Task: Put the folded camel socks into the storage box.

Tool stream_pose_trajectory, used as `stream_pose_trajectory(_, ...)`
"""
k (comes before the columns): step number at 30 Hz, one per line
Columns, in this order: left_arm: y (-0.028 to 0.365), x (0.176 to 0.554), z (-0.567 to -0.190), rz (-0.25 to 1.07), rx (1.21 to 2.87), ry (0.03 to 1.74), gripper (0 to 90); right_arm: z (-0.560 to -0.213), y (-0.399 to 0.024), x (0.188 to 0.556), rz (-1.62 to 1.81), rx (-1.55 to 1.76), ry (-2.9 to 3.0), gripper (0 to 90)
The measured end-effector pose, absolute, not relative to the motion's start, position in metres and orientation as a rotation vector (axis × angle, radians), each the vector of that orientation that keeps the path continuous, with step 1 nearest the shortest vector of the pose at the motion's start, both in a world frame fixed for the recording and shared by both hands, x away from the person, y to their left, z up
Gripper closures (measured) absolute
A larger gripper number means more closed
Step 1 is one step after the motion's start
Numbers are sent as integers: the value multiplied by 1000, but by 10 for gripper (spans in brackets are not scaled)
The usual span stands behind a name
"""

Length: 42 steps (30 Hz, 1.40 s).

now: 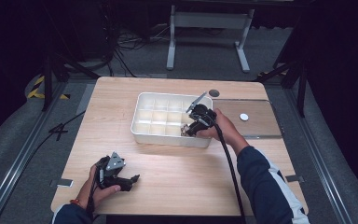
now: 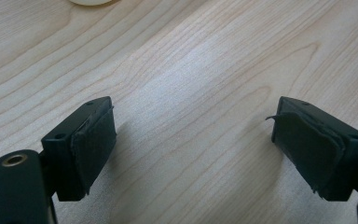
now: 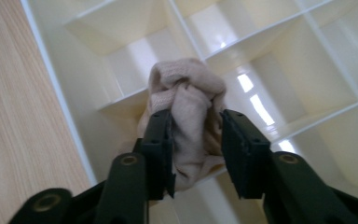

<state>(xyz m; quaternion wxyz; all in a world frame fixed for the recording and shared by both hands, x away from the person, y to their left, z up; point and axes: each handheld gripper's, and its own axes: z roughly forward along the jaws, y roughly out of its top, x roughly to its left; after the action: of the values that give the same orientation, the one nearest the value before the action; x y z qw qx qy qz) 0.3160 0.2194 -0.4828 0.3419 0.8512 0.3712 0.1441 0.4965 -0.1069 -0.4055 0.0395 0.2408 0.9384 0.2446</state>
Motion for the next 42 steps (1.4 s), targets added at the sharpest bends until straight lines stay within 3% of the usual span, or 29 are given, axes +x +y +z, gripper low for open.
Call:
stream_pose_trajectory(6, 219, 316, -483, 377, 2213, 965, 137, -397, -115, 495, 867, 711, 2774, 761)
stream_pose_trajectory(15, 220, 316, -483, 378, 2220, 965, 137, -417, -106, 496, 803, 698, 2764, 875)
stream_pose_trajectory(29, 219, 315, -483, 377, 2219, 968, 137, -425, -101, 504, 686, 754, 2892, 886)
stream_pose_trajectory(38, 219, 315, -483, 376, 2215, 971, 137, -415, -106, 496, 719, 710, 2825, 810)
stream_pose_trajectory(42, 219, 315, -483, 376, 2215, 971, 136, -406, -112, 493, 798, 698, 2801, 819)
